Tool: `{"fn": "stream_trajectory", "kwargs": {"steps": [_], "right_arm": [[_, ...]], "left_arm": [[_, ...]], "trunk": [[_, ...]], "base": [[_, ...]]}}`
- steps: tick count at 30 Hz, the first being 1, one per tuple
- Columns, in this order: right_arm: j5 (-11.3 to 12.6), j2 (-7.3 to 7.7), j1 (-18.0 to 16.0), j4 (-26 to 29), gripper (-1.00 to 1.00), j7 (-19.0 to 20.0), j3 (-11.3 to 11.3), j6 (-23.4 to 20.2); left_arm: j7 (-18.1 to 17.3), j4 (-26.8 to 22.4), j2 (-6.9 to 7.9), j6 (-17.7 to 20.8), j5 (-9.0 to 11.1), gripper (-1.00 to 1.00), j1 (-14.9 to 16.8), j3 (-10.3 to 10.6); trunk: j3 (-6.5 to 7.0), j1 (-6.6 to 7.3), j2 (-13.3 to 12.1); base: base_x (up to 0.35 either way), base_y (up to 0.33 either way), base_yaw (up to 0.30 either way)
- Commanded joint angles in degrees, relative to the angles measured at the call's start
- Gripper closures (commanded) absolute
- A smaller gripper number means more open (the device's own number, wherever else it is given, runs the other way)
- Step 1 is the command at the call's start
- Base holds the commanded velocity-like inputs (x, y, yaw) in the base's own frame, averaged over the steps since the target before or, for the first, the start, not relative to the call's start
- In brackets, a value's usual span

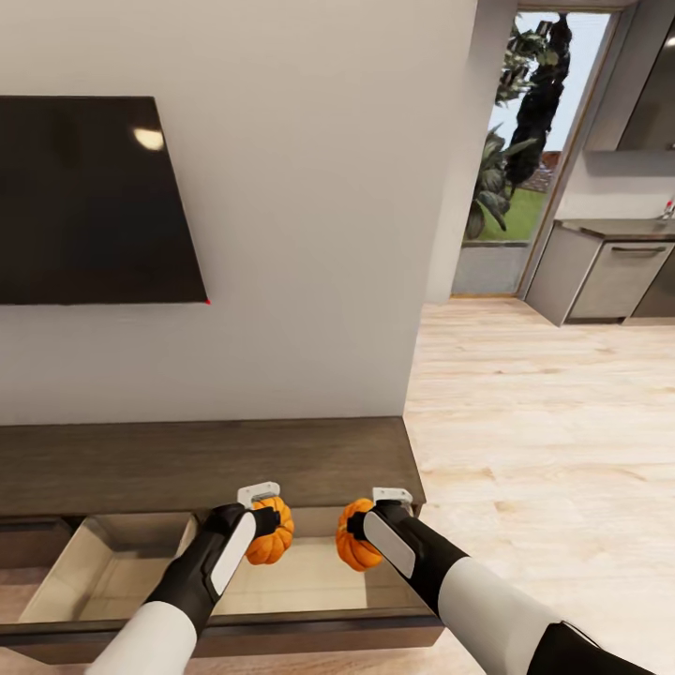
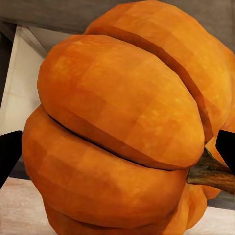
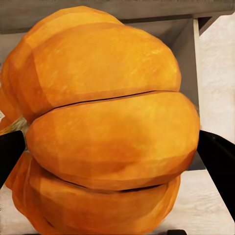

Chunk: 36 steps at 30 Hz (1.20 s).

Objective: Place each of the two pumpkins and all three candles from the living room inside a cabinet in the living room (use any cabinet), then make sure every cabinet is closed, and position the cauldron so it is next to a table in the living room.

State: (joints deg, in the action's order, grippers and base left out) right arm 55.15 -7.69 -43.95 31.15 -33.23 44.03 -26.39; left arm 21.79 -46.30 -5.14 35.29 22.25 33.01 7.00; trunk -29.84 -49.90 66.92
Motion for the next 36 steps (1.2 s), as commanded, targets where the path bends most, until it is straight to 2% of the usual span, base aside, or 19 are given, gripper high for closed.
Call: {"fn": "stream_trajectory", "kwargs": {"steps": [1, 9, 12, 15, 36], "right_arm": [[0.34, 0.04, -0.08, 0.16, 1.0, -0.33, 0.34, -0.16], [0.39, 0.02, -0.06, 0.63, 1.0, -0.01, 0.34, -0.22], [0.39, 0.04, -0.08, 0.75, 1.0, 0.07, 0.29, -0.17], [0.39, 0.04, -0.07, 1.14, 1.0, 0.09, 0.28, -0.16], [0.35, 0.04, -0.08, 1.36, 1.0, 0.09, 0.36, -0.16]], "left_arm": [[0.59, -0.06, -0.08, 0.14, 0.5, 1.0, 0.04, 0.24], [0.6, -0.01, -0.83, 0.13, 0.51, 1.0, 0.04, 0.71], [0.62, -0.01, -1.04, 0.13, 0.51, 1.0, 0.04, 2.07], [0.62, -0.01, -1.08, 0.13, 0.54, 1.0, 0.04, 2.51], [0.63, -0.01, -1.03, 0.04, 0.6, 1.0, 0.04, 2.66]], "trunk": [[-0.24, -0.23, 0.46], [-1.68, -1.98, 3.67], [-2.22, -2.64, 4.87], [-2.76, -3.3, 6.07], [-6.53, -7.91, 14.5]], "base": [[0.0, 0.0, 0.0], [0.0, 0.0, 0.0], [0.0, 0.0, 0.0], [0.0, 0.0, 0.0], [0.0, 0.0, 0.0]]}}
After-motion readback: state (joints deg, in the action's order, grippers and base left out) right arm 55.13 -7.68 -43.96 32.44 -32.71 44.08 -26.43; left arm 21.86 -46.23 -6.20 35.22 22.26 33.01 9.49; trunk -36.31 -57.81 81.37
